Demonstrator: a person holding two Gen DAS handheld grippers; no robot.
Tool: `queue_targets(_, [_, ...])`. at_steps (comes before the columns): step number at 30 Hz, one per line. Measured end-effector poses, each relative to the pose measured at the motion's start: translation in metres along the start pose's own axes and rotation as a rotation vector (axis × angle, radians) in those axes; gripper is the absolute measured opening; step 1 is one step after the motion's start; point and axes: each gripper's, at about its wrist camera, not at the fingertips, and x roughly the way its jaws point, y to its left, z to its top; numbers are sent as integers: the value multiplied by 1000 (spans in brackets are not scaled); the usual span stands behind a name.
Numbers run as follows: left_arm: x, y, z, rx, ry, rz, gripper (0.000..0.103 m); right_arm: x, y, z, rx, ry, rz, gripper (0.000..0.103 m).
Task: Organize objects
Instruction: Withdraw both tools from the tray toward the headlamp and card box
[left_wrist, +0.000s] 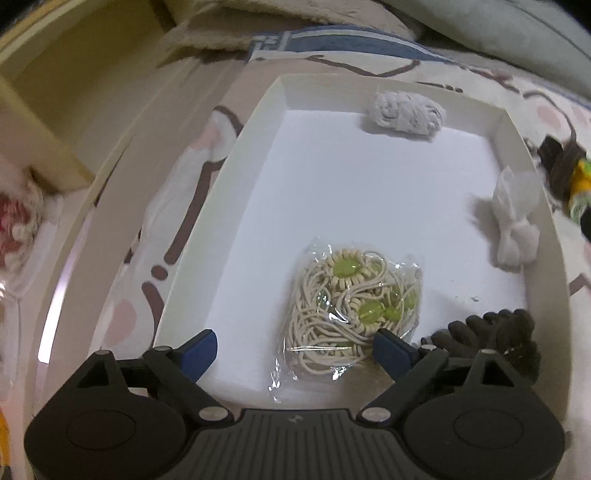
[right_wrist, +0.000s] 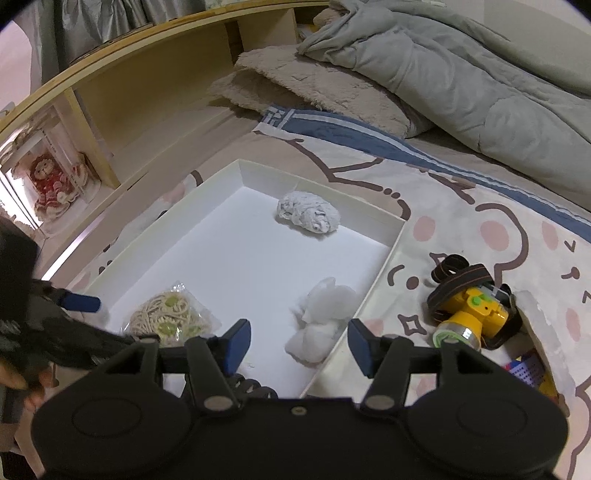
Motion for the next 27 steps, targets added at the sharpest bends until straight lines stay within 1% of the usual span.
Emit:
queue_targets(1, [0,-2,1,9,2,11,94,1,1,0,-1,1,2,59])
queue_targets(4, [-2,-2,4,15,8,10,93,1,1,1,-2,1,2,59])
queue_targets(13, [-19,1,6,-5,-19,-25,93,-1,-5,3,16,-4,6,59])
queue_targets(16, [-28,1,6,-14,-37,-40,93,-4,-4,3,15,-10,5,61])
queue_targets(20, [-38,3,3,-34,-54,-58,93,-10,-4,2,19,-34,5,68])
queue_targets(23, [-44,4,-1,-53,-59,-69,94,-14,-5,0,20,-49,-5,80])
queue_targets(27, [-55,5,-8,-69,-78,-84,97,-18,-5,-5,3,-52,-29,84])
